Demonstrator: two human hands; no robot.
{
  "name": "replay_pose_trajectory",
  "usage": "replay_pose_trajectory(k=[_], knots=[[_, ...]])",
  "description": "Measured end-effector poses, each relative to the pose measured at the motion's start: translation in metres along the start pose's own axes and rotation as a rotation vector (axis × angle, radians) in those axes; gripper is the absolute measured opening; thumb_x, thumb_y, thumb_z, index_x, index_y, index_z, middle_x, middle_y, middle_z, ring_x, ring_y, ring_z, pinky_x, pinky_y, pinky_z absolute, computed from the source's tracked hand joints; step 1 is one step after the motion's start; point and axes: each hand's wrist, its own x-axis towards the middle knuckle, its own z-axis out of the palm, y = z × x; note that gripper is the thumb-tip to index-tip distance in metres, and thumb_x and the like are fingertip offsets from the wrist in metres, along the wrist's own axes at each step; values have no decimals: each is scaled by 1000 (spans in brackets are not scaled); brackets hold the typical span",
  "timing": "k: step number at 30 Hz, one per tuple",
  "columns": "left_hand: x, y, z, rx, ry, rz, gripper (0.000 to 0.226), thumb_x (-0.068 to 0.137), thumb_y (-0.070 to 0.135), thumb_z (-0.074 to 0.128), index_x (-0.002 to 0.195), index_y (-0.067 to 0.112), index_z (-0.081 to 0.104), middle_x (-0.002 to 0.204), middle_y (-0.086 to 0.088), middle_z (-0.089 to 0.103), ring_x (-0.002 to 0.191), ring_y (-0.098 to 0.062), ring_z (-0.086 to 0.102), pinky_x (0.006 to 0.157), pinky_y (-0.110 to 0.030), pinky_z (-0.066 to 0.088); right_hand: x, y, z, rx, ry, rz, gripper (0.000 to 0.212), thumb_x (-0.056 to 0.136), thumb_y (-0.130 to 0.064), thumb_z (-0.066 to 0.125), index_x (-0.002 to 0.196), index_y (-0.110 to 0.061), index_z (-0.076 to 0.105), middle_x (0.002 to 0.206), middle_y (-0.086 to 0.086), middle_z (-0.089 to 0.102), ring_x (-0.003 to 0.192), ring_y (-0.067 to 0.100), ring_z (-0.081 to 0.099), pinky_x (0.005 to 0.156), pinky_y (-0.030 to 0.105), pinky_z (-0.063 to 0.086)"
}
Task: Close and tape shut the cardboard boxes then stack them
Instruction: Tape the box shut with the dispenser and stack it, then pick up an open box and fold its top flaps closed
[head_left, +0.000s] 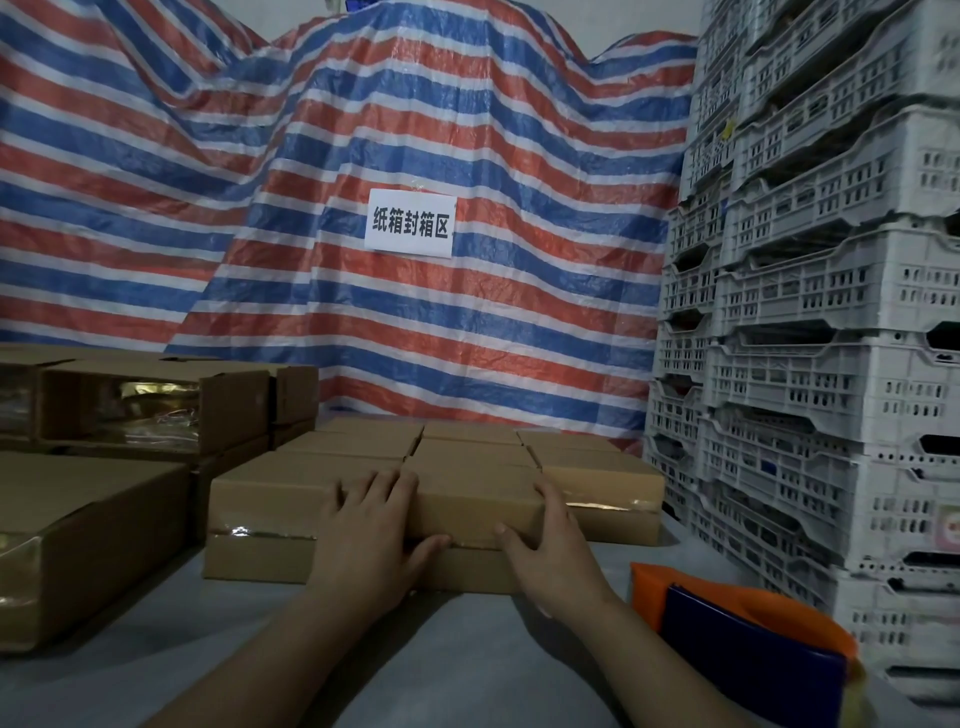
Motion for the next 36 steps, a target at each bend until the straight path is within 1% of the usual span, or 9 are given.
replay_pose_trajectory(k=[9,13,17,20,24,28,30,33,36], knots=[[3,3,4,18,28,-10,79,85,75,40,147,29,30,152,4,37,139,-20,32,117,-50,14,2,-1,0,-23,3,-10,83,96,-42,63,159,-28,10,162,2,25,143,20,33,111,36,36],[6,5,7,65,15,-38,84,86,76,35,152,25,22,154,1,33,140,-22,30,117,-50,13,3,-3,-1,-32,-3,-11,83,97,-42,63,159,-28,9,161,2,26,143,20,34,111,36,37],[5,1,12,68,22,12,86,87,75,32,155,24,16,155,-2,29,141,-25,28,117,-51,12,2,-4,-1,-28,-2,-19,87,97,-41,63,159,-29,3,161,3,27,143,21,34,112,38,37],[3,-3,12,77,13,41,83,88,75,29,154,28,11,157,1,22,143,-22,22,118,-50,7,2,-4,-1,-13,-9,-14,93,97,-41,63,159,-32,-6,162,4,26,143,23,35,115,42,38],[0,-2,9,27,22,46,81,89,73,31,154,26,16,157,0,24,144,-22,22,118,-50,7,1,-4,-2,-12,-3,-8,96,94,-49,63,158,-35,-8,162,3,23,143,23,33,114,44,38],[-1,-1,6,3,49,51,77,90,72,27,152,27,21,155,1,27,143,-20,23,118,-46,7,0,-7,-3,-9,78,8,90,94,-57,57,160,-31,0,164,0,19,145,22,30,113,46,38],[-2,0,1,-14,60,52,74,91,71,24,151,28,22,154,2,28,142,-19,23,118,-45,7,-1,-12,-5,-29,115,-9,85,95,-57,55,160,-29,7,164,-1,20,146,22,29,114,47,38],[-2,1,-9,-45,55,42,69,93,68,22,151,30,19,157,3,24,145,-18,19,119,-43,3,1,-26,-12,-137,150,-102,71,99,-51,53,157,-22,24,158,0,31,144,19,32,116,43,37],[7,-4,-28,-84,97,15,63,97,61,24,151,29,24,157,2,27,143,-19,23,119,-41,9,12,-46,-20,-209,169,-180,55,100,-43,51,148,-18,40,144,0,46,134,18,42,114,42,39]])
